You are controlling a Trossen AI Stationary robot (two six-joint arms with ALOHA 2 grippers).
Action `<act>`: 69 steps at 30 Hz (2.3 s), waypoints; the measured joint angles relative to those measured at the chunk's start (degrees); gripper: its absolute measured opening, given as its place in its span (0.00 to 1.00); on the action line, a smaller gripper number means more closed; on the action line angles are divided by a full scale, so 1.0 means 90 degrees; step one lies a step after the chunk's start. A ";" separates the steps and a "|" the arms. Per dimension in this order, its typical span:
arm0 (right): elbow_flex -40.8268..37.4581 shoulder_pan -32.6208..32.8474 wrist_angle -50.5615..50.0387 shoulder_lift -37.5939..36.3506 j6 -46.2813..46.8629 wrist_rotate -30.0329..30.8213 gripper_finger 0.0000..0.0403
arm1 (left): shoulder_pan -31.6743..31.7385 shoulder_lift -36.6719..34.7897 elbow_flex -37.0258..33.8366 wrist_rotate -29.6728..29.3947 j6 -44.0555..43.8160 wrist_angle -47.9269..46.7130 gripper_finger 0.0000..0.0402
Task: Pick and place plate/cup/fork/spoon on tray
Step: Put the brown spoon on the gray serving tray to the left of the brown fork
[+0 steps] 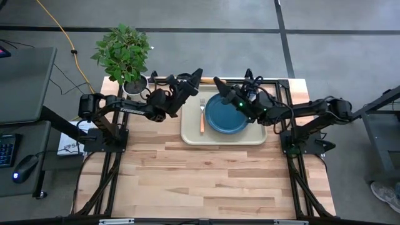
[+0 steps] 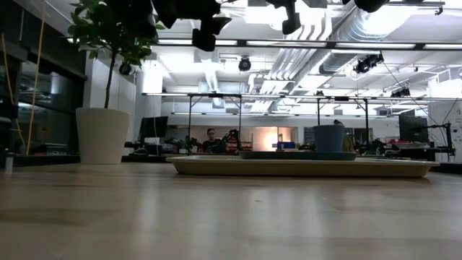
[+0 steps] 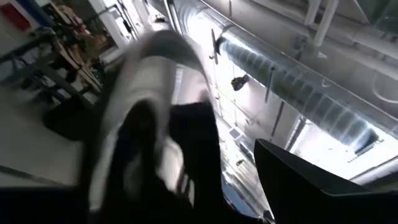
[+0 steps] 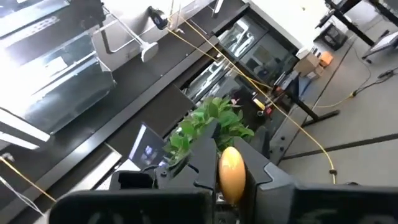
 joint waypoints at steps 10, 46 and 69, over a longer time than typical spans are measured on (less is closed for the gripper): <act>0.0000 0.0080 -0.0105 0.0007 -0.0159 0.0321 0.02 | 0.0059 0.0000 0.0001 -0.0039 -0.0426 0.0091 0.37; 0.0000 -0.0010 -0.4270 -0.1579 -0.1212 0.0313 0.60 | 0.0940 -0.1043 -0.0005 0.2263 -0.0274 -0.2344 0.12; -0.0002 -0.0024 -0.8571 -0.3011 -0.0201 -0.0813 0.60 | 0.1880 0.0561 0.1834 0.6288 0.1999 -1.0669 0.12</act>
